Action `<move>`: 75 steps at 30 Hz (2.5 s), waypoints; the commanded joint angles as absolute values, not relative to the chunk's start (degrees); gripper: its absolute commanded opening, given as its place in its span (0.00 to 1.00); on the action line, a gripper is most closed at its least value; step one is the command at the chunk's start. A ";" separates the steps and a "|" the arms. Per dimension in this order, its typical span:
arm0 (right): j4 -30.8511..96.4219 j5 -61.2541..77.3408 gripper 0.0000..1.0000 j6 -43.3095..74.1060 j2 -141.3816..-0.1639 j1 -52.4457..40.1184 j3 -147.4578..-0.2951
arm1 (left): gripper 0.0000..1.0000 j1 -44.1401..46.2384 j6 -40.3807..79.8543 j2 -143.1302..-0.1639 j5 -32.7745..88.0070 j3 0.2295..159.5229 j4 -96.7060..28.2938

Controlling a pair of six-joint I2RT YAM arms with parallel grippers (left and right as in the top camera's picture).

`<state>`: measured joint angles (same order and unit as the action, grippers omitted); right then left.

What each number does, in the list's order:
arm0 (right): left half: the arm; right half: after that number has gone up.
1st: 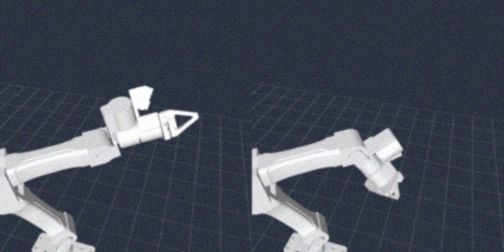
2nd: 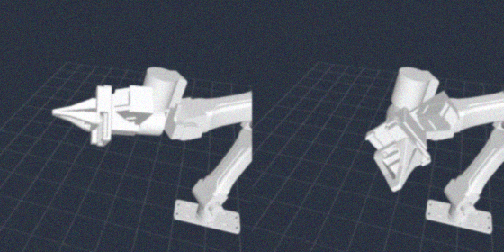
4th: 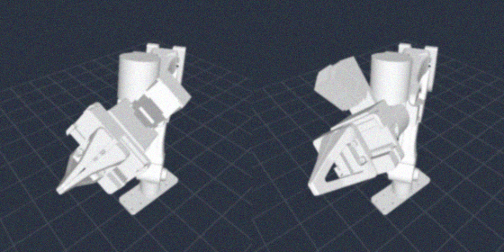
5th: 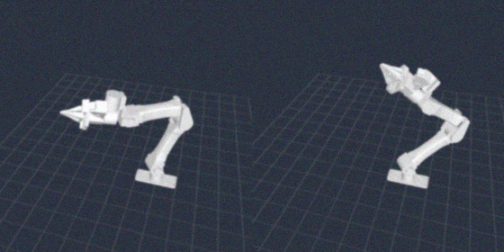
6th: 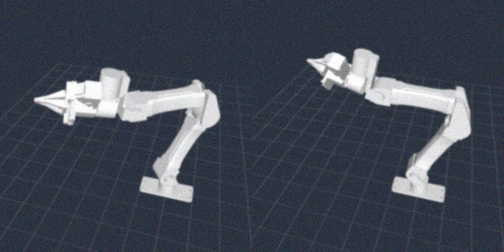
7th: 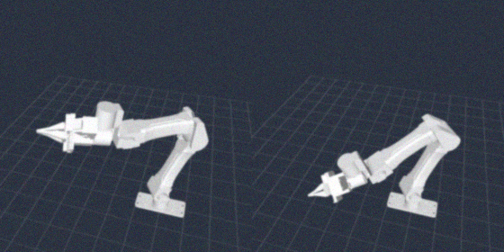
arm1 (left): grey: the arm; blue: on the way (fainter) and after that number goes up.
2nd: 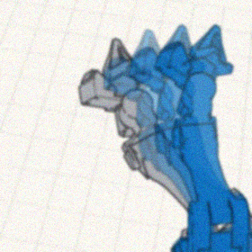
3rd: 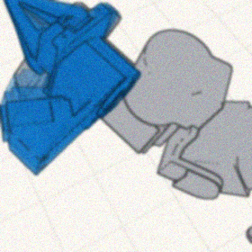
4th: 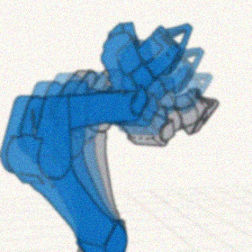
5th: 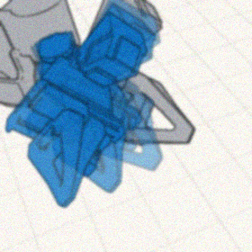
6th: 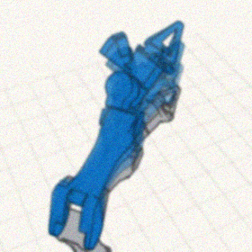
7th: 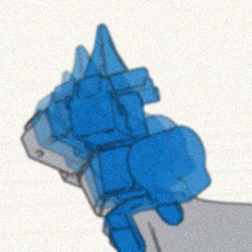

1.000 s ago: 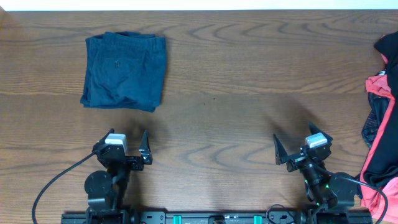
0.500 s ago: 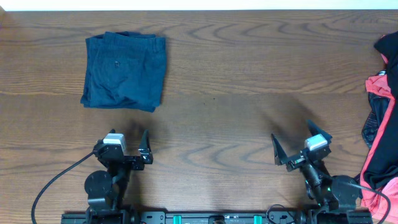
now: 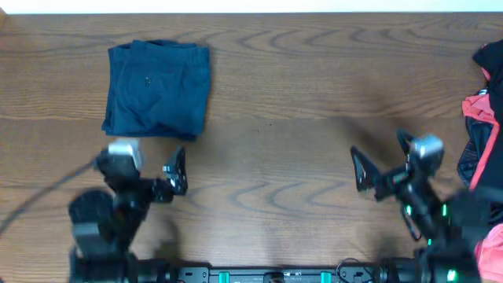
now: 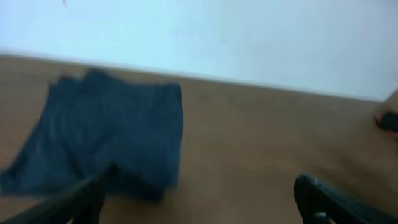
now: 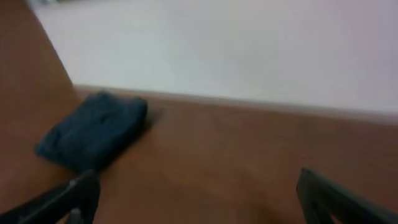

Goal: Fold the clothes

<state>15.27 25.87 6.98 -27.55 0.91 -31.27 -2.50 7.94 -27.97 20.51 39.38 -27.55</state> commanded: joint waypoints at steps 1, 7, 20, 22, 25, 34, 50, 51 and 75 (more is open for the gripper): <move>21.34 25.06 0.99 4.97 -40.69 0.47 -38.85 | 0.98 -2.28 9.54 -40.58 24.75 50.24 -34.83; 36.01 22.72 0.99 -0.71 -65.45 0.86 -56.53 | 0.98 -2.28 9.50 -59.99 24.86 68.62 -53.93; 39.86 10.55 0.99 15.11 -90.19 10.11 -76.47 | 0.98 -2.28 8.23 -68.95 25.04 71.57 -58.96; 39.88 8.45 0.99 16.88 -94.00 13.39 -81.43 | 0.98 -2.28 8.23 -68.95 25.04 71.57 -58.76; 40.10 4.86 0.99 17.93 -99.57 18.33 -88.47 | 0.98 -2.26 8.23 -68.95 25.04 71.57 -58.70; 31.48 2.81 0.91 18.48 -111.74 33.01 -95.59 | 0.98 -2.26 8.23 -68.95 25.04 71.57 -58.94; 17.12 3.66 0.88 18.41 -125.91 44.42 -95.61 | 0.98 -2.26 8.23 -68.95 25.06 71.55 -59.51; 16.45 3.66 0.91 18.44 -126.58 44.27 -95.61 | 0.98 -2.26 8.23 -68.95 25.06 71.55 -59.51; 13.93 19.42 0.68 18.41 -129.86 42.76 -104.27 | 0.98 -2.26 8.88 -68.97 25.06 71.55 -59.48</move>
<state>13.15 15.27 18.68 -131.52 42.94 -100.55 -2.50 9.02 -69.23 24.14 70.50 -59.40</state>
